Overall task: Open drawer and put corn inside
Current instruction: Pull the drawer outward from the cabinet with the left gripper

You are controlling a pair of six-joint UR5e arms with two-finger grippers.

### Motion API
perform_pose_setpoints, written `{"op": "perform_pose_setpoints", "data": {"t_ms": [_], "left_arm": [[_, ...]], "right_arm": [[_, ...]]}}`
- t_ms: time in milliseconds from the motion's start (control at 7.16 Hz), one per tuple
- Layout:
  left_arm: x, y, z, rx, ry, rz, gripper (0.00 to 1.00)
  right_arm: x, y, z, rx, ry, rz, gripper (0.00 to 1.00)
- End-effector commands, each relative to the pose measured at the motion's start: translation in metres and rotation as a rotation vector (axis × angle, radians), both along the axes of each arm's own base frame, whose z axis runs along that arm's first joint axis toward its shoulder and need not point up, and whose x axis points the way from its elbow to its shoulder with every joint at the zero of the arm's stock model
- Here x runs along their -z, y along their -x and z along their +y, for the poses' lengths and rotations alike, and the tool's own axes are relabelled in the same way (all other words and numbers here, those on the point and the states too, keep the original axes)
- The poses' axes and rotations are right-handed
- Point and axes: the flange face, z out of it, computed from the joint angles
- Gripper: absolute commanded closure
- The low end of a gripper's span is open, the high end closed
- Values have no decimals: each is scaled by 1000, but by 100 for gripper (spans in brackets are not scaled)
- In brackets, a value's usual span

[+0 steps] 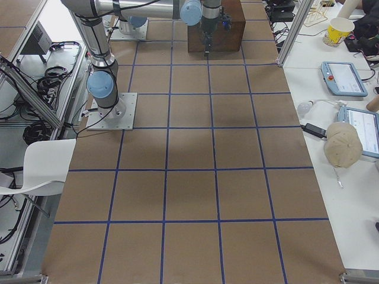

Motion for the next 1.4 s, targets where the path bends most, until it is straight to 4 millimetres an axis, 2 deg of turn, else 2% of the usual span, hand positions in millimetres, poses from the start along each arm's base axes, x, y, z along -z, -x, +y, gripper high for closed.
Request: {"op": "perform_pose_setpoints", "data": {"t_ms": [0, 419, 699, 1257], "left_arm": [[0, -10, 4, -13, 1, -1, 0], [-1, -21, 8, -24, -4, -14, 0], [-7, -20, 8, -26, 3, -20, 0], [-43, -38, 7, 6, -18, -156, 0]], "right_arm": [[0, 0, 0, 0, -1, 0, 0], [0, 0, 0, 0, -1, 0, 0], [0, 0, 0, 0, 1, -2, 0], [-1, 0, 0, 0, 1, 0, 0]]}}
